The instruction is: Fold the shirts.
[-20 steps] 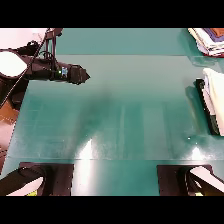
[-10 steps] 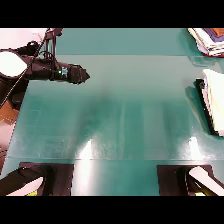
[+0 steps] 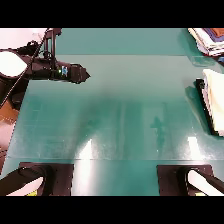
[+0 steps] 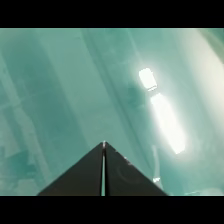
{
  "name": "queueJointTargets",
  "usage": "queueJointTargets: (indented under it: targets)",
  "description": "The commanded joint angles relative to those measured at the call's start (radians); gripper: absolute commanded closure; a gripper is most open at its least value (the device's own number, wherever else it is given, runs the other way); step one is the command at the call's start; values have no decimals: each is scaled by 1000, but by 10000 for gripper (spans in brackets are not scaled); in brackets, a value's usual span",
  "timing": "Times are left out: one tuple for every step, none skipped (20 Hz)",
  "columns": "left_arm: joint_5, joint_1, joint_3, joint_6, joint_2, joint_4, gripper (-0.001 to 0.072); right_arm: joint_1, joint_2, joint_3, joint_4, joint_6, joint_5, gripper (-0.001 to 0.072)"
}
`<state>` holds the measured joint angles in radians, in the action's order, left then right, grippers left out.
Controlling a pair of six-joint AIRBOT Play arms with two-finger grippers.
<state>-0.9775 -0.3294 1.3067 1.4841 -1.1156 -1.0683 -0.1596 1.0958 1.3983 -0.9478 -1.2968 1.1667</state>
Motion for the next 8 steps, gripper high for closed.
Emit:
queueJointTargets:
  targets:
    - [1, 0, 0, 1, 0, 0, 684, 135, 31, 2, 3, 0, -23, 692]
    - [1, 0, 0, 1, 0, 0, 684, 149, 42, 2, 3, 0, -23, 692]
    - [1, 0, 0, 1, 0, 0, 684, 157, 50, 2, 3, 0, -21, 692]
    - [1, 0, 0, 1, 0, 0, 684, 162, 58, 2, 3, 0, -19, 692]
    - [1, 0, 0, 1, 0, 0, 684, 162, 63, 2, 3, 0, -14, 692]
    - [1, 0, 0, 1, 0, 0, 684, 162, 68, 2, 3, 0, -11, 692]
    - [1, 0, 0, 1, 0, 0, 684, 162, 68, 2, 3, 0, -10, 692]
    - [1, 0, 0, 1, 0, 0, 684, 162, 66, 2, 3, 0, -12, 692]
